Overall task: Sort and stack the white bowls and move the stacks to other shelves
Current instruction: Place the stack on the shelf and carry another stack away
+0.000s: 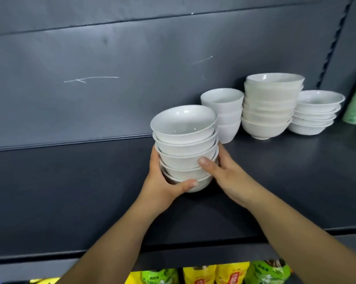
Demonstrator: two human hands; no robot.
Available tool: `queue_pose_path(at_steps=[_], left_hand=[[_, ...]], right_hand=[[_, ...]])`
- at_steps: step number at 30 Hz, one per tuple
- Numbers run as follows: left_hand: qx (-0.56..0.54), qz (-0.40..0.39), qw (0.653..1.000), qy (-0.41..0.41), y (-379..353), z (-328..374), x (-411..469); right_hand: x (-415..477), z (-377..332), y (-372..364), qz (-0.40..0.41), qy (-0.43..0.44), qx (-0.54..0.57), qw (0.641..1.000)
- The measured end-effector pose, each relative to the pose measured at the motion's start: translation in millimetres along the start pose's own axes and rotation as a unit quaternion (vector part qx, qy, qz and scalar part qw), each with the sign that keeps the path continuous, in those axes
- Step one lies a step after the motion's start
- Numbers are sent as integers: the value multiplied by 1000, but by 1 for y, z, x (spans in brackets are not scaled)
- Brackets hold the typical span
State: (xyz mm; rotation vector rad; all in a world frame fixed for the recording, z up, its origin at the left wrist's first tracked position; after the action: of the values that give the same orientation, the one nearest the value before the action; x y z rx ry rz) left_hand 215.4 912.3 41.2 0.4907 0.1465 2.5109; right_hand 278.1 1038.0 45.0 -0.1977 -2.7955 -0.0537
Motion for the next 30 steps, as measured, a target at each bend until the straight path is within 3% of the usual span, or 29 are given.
queue_pose_path(at_steps=[7,12,16,30], left_hand=[[33,13,999,30,5,-12,33],[25,35,998,36,10,-24,68],[13,58,998,21,11,-28,90],[-15,79,996,38,10,-51,126]], right_hand=[[36,5,11,-32,-58,-62,996],[63,26,21,88,-76,-59,991],[79,46,23,102,-166,-40,980],[107,66,30,188,-155,74,967]])
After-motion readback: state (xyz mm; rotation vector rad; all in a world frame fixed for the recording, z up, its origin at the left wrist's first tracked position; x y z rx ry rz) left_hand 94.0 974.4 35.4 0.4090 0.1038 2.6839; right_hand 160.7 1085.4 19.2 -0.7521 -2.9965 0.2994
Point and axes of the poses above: each hand's wrist, its own x-axis towards the middle knuckle, its own y-axis out of the back of the hand, z = x × y, the point moved 6 cm from there along x, towards the middle knuckle, and after that the axes turned 5 degrees about y, right-handed, at the moved point
